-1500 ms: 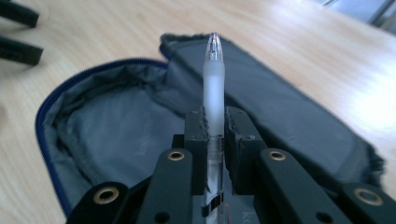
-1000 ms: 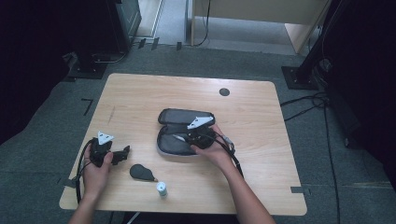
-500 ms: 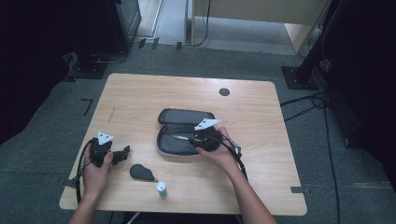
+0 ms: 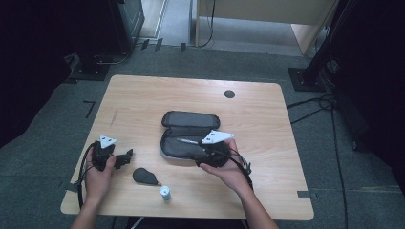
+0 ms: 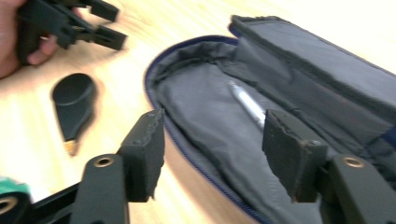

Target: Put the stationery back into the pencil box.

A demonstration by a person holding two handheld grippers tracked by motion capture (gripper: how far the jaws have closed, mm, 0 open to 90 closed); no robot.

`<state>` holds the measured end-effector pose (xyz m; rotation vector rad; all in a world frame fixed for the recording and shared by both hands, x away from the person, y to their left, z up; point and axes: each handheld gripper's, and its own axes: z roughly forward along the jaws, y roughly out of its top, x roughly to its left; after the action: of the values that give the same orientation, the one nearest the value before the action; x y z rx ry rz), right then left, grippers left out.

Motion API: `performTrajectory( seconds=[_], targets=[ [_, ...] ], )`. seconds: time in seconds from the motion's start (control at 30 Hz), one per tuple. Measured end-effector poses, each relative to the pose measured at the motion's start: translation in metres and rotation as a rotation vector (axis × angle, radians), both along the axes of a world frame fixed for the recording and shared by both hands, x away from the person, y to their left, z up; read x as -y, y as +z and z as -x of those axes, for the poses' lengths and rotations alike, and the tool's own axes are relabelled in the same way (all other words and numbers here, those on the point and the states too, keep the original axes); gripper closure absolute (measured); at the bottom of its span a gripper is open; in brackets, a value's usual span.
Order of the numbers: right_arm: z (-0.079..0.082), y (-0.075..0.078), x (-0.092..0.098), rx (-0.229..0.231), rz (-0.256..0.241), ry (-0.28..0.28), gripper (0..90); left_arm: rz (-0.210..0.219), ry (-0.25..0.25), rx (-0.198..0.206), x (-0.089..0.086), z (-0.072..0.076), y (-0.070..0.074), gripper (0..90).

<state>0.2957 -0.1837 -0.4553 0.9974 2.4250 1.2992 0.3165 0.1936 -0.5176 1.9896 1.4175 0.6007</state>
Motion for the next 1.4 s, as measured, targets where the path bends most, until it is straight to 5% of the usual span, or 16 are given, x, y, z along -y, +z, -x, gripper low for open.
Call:
performTrajectory(
  seconds=[0.67, 1.4],
  targets=[
    [0.059, 0.008, -0.030, 0.028, -0.127, 0.179, 46.4, -0.001, 0.000, 0.000, 0.000, 0.000, 0.000, 13.5],
    [0.091, 0.005, -0.060, -0.026, -0.171, 0.321, 46.4, -0.001, 0.000, 0.001, 0.000, 0.000, 0.000, 13.5]
  ],
)
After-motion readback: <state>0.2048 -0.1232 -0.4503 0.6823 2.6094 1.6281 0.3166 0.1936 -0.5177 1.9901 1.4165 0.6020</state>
